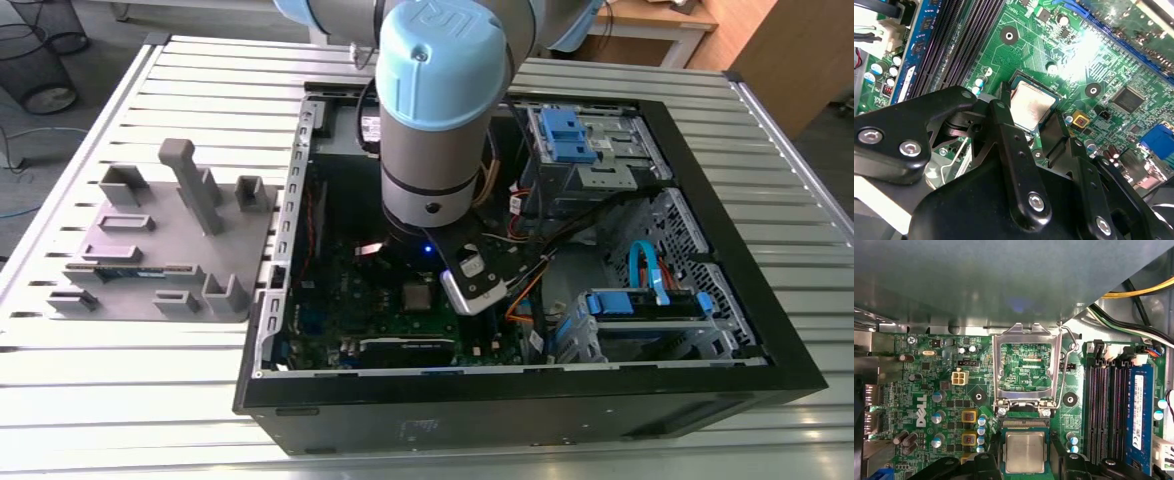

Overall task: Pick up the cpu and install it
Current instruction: 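Place the cpu into insertion slot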

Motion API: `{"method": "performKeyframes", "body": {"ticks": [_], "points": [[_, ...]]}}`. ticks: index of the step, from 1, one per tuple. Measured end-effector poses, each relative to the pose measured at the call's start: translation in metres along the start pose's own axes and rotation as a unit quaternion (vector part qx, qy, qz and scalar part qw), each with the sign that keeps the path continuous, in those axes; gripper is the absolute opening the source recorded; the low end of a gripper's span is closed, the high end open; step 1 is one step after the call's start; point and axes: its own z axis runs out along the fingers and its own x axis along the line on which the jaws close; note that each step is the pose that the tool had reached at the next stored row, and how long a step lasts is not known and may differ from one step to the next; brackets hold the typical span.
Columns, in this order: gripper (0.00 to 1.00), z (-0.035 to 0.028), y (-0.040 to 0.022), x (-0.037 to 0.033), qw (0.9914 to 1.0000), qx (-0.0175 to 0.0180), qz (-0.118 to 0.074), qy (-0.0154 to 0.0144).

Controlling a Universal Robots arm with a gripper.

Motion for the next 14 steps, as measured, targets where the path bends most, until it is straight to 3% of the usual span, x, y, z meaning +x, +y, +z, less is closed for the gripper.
{"method": "performKeyframes", "body": {"ticks": [14], "points": [[0.47,0.0027,0.0002,0.0007,1.0,-0.001,0.0,0.0]]}}
